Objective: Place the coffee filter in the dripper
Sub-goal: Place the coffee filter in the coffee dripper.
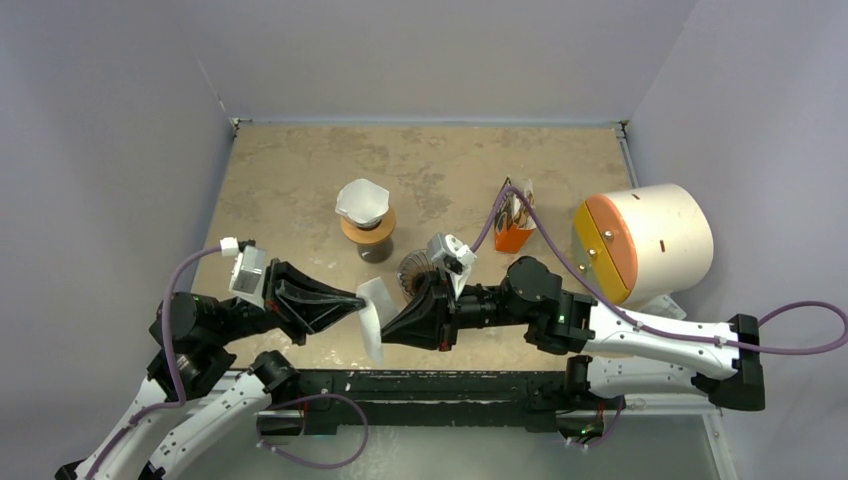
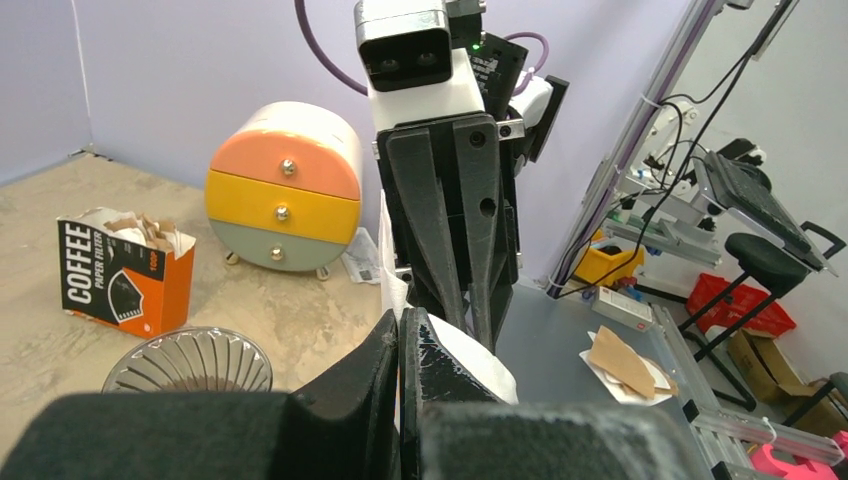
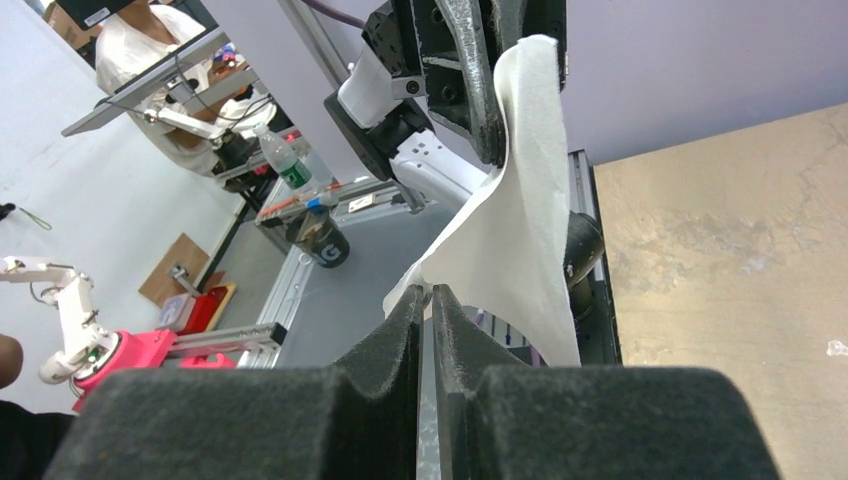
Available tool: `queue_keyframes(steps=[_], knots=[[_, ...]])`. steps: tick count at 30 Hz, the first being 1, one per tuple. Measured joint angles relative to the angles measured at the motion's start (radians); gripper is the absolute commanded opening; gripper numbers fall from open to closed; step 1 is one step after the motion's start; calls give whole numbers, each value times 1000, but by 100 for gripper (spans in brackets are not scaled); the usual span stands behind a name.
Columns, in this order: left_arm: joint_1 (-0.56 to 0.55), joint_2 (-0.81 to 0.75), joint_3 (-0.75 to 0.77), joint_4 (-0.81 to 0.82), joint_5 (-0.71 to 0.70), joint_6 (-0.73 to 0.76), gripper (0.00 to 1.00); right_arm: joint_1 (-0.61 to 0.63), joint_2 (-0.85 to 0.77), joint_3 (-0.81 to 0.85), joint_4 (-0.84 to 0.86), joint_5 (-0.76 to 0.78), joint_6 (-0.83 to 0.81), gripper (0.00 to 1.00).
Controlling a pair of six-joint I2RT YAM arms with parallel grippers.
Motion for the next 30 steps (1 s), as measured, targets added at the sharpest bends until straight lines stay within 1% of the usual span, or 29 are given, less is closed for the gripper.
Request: queue_keyframes(steps=[9, 30], knots=[[0, -14, 0, -18, -39, 12, 0, 2, 0, 0, -13, 2, 0, 14], [0, -14, 0, -58, -51, 44, 0, 7, 2, 0, -20, 30, 0, 15]])
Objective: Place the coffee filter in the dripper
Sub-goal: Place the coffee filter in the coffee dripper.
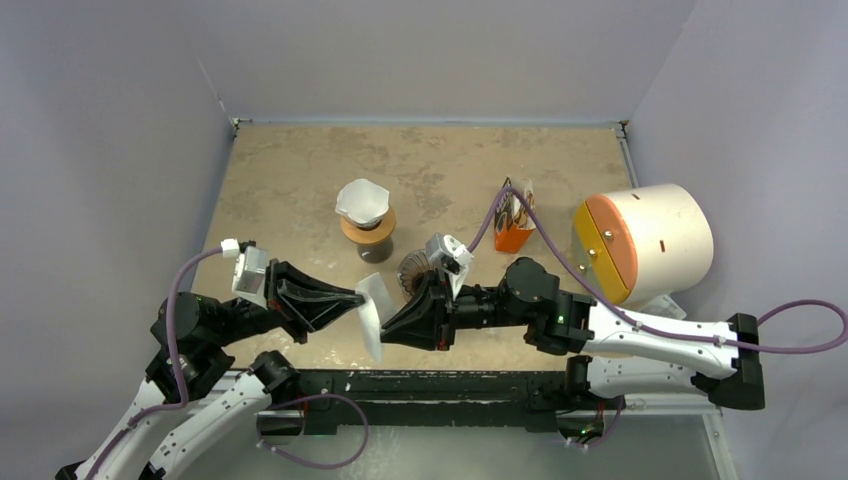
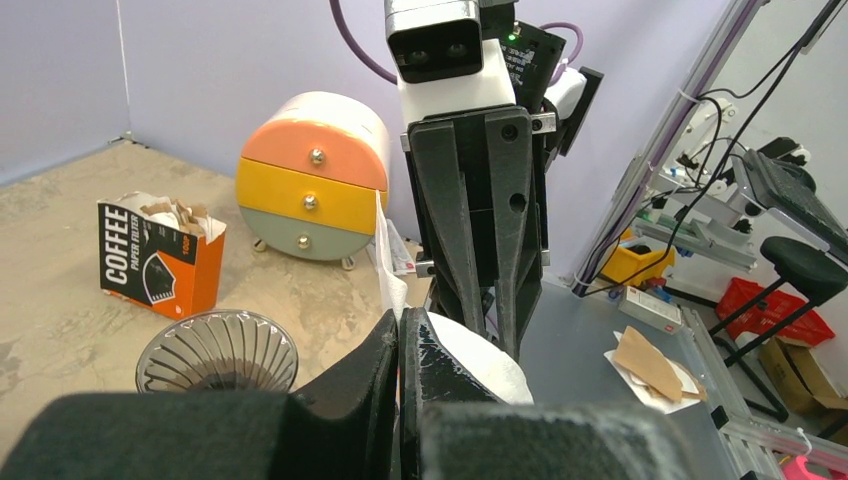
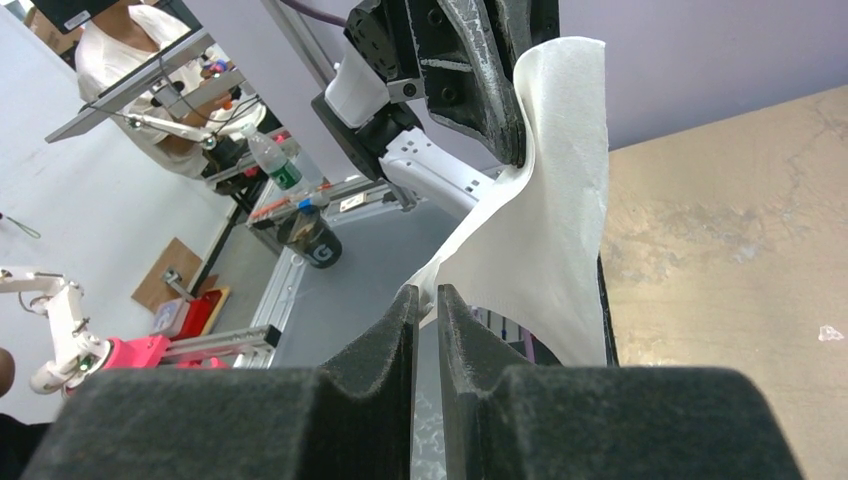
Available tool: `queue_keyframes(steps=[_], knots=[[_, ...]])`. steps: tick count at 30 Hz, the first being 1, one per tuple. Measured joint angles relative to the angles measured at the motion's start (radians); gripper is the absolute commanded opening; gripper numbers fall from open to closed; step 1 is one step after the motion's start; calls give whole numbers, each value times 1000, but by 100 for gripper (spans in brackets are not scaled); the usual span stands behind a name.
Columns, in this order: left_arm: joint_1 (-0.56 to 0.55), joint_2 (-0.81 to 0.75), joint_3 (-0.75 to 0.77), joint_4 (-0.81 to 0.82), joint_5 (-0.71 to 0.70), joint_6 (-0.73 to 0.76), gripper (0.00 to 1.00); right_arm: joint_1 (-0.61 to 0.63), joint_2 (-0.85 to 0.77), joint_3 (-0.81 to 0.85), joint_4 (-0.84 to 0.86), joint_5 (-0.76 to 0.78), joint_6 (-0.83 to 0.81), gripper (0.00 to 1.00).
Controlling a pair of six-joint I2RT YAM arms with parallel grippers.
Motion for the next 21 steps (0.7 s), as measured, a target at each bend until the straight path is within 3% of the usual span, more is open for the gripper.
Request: queue_keyframes(steps=[21], knots=[[0, -18, 0, -14, -11, 16, 0, 5, 45, 18, 10, 50, 8, 15]])
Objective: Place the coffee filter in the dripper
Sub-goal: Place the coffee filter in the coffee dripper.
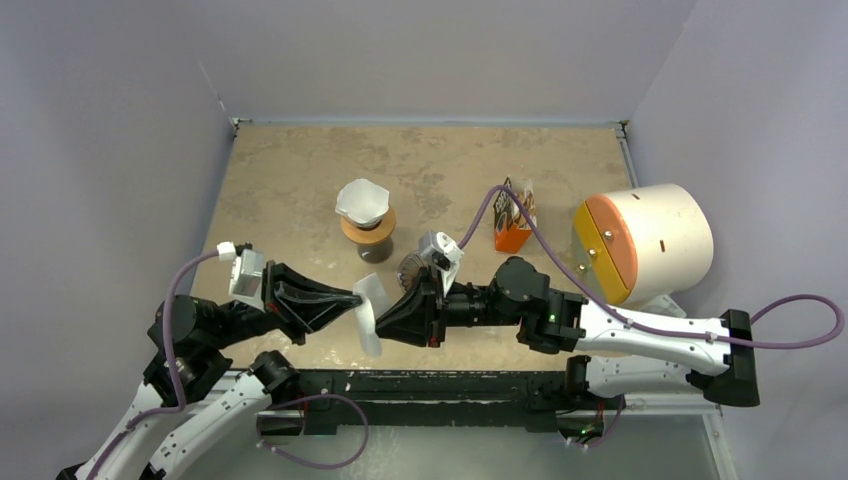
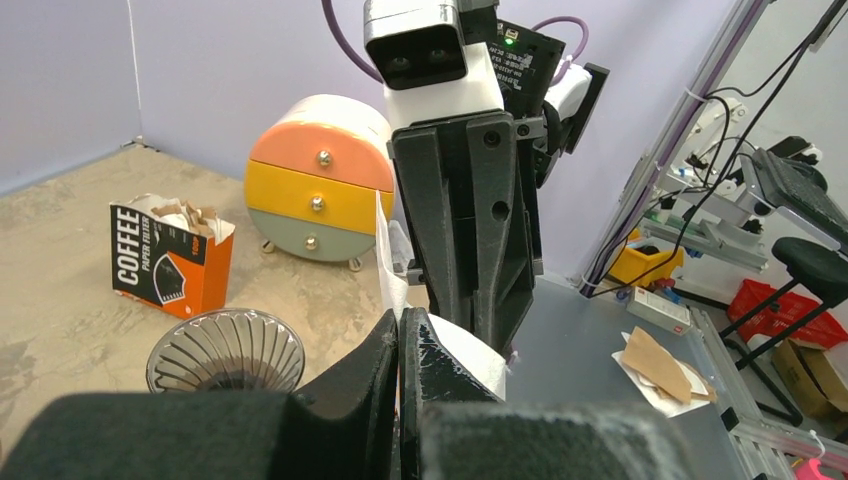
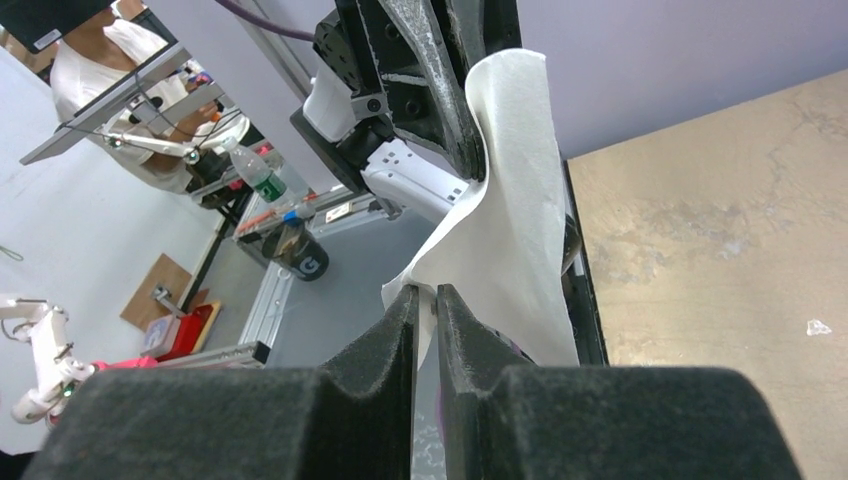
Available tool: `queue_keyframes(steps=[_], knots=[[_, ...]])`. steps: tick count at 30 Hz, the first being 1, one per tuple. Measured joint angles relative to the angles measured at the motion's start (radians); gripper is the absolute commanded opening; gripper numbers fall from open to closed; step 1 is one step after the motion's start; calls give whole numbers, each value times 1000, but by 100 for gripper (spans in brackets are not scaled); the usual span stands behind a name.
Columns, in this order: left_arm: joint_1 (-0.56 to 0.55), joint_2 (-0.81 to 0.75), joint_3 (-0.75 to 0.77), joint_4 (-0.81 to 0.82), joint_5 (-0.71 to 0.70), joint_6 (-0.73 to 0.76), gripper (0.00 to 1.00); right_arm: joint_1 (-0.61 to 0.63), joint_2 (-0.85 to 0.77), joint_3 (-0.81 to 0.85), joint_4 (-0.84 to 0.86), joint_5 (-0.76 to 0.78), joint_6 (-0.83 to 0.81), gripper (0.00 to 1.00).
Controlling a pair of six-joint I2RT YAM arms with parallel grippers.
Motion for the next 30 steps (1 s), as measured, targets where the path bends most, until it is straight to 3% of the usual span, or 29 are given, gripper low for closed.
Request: queue_keyframes(steps=[19, 30], knots=[[0, -23, 0, -50, -29, 27, 0, 2, 1, 0, 21, -5, 10, 26], [0, -23, 0, -62, -32, 36, 0, 6, 45, 10, 14, -1, 19, 25]])
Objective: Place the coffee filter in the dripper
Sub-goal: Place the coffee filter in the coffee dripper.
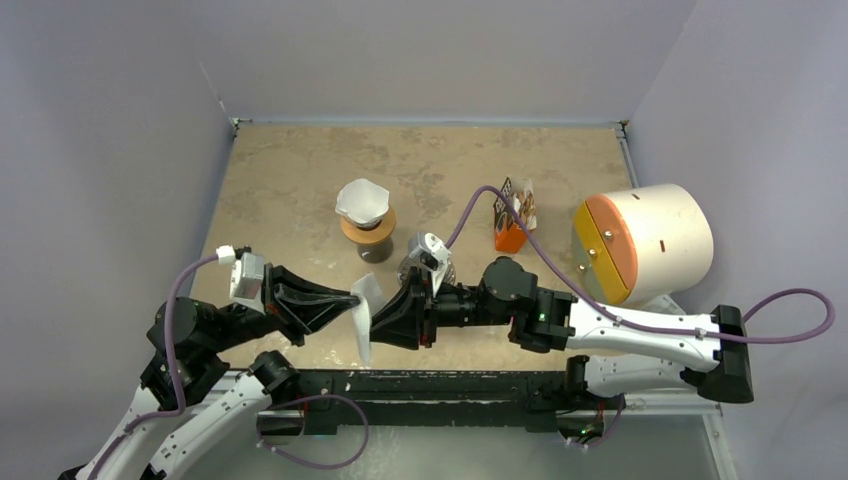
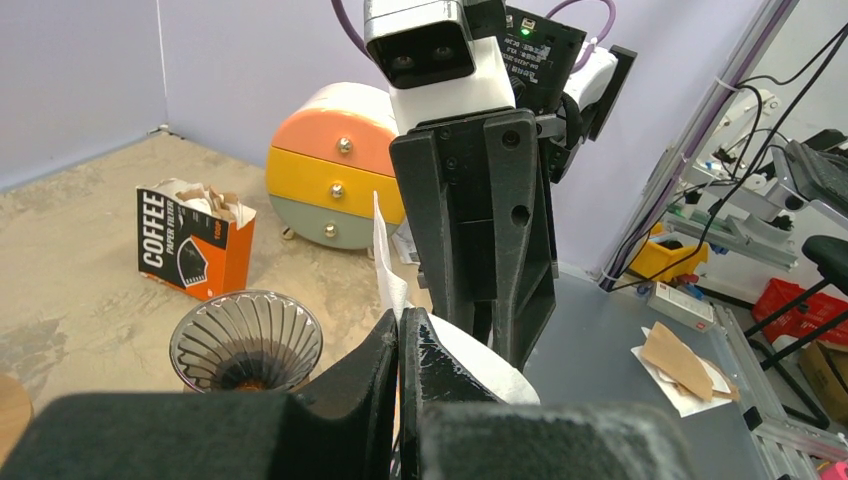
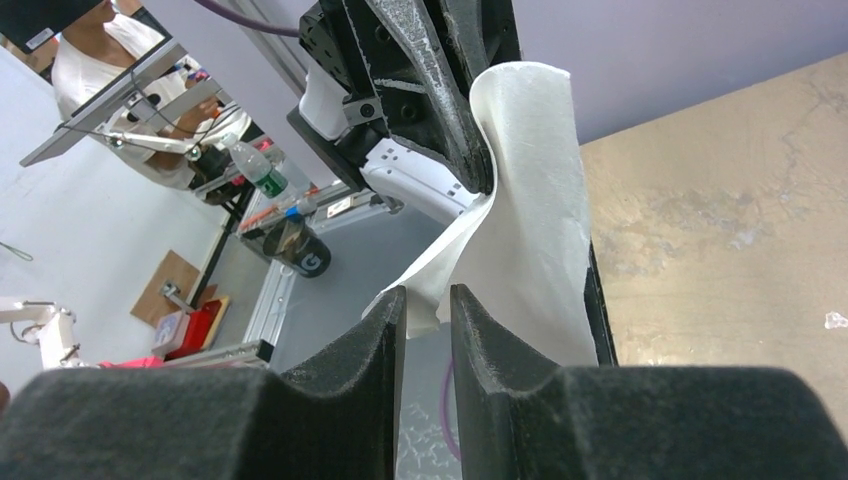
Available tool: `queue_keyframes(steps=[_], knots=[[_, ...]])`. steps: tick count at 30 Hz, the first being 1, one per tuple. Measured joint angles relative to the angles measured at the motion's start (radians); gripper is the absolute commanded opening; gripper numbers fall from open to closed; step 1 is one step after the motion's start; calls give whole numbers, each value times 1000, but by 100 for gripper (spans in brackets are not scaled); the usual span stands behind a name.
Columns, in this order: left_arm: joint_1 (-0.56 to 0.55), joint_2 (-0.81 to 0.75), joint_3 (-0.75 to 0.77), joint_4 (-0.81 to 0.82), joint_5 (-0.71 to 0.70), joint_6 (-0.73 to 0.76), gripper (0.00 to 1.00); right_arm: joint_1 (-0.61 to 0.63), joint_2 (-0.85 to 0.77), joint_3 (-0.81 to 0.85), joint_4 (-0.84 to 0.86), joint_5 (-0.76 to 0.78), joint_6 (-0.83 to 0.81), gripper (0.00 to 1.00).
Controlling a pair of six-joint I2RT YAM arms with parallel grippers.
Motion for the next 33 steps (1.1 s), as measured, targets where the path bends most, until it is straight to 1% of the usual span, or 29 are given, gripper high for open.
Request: queue_keyframes(steps=[5, 7, 9, 19, 24, 25, 27, 28, 33], knots=[[0, 0, 0, 0, 0, 1, 0, 3, 8, 6, 0, 0, 2, 20], [0, 0, 0, 0, 0, 2, 0, 3, 8, 7, 0, 0, 4, 12], [0, 0, 0, 0, 0, 8, 0, 3, 8, 7, 0, 1, 6, 1], [0, 0, 0, -22, -5, 16, 0, 3, 7, 7, -2, 2, 6, 0], [0, 0, 20, -82, -29, 19, 11, 8, -8, 11, -65, 41, -18, 0], [0, 0, 31, -100, -39, 22, 15, 8, -13, 16, -89, 56, -26, 0], [0, 1, 60, -134, -61, 36, 28, 9, -23, 37, -145, 83, -48, 0], [0, 1, 82, -158, -77, 41, 32, 9, -27, 54, -183, 101, -63, 0], [0, 6, 182, -247, -137, 65, 37, 9, -40, 155, -338, 187, -137, 0]])
